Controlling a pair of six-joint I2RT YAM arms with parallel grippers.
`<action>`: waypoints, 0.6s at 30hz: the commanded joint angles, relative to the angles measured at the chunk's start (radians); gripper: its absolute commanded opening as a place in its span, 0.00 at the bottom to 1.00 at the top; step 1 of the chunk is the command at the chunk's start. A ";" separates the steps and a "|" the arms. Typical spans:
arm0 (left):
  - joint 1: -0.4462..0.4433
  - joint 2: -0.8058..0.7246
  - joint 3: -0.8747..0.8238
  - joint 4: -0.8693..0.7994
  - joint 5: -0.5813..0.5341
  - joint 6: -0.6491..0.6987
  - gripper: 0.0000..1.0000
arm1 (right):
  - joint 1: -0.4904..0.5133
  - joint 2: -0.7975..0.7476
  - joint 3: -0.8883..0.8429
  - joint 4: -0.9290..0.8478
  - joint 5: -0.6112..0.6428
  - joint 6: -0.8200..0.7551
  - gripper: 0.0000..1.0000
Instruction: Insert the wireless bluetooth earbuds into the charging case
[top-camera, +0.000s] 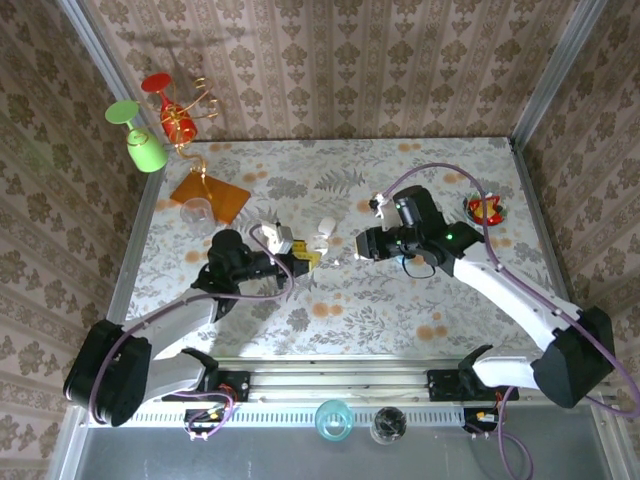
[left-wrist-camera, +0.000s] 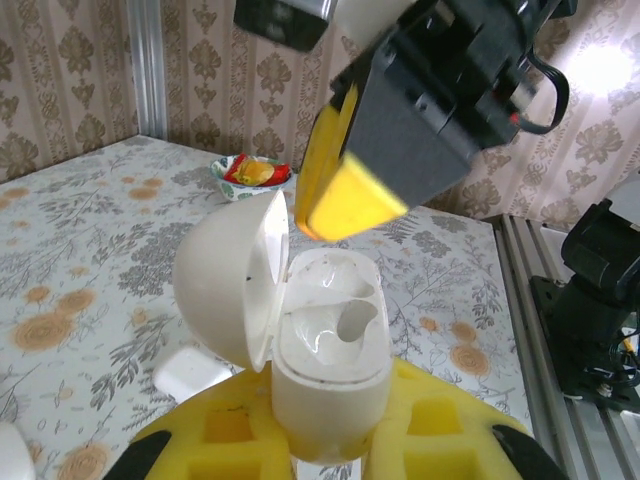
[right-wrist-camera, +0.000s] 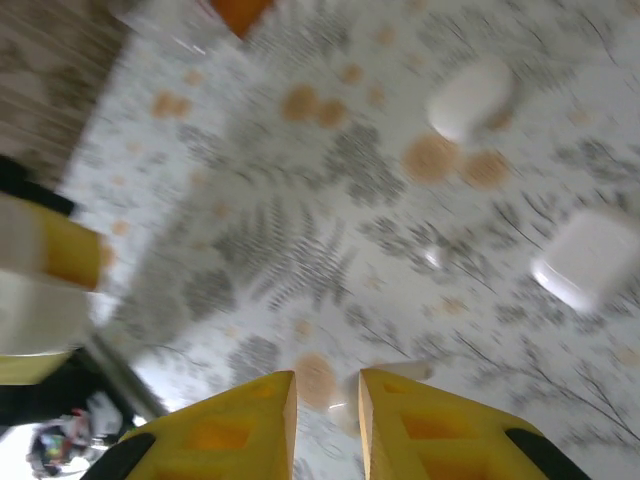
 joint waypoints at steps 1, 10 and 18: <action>-0.011 0.027 0.051 0.039 0.046 -0.002 0.10 | -0.001 -0.056 -0.027 0.158 -0.159 0.044 0.25; 0.022 0.042 0.024 0.085 -0.084 -0.050 0.10 | 0.004 -0.039 -0.032 0.097 -0.009 0.041 0.26; 0.125 -0.057 -0.033 0.055 -0.196 -0.051 0.10 | 0.010 0.097 -0.015 -0.074 0.197 0.061 0.42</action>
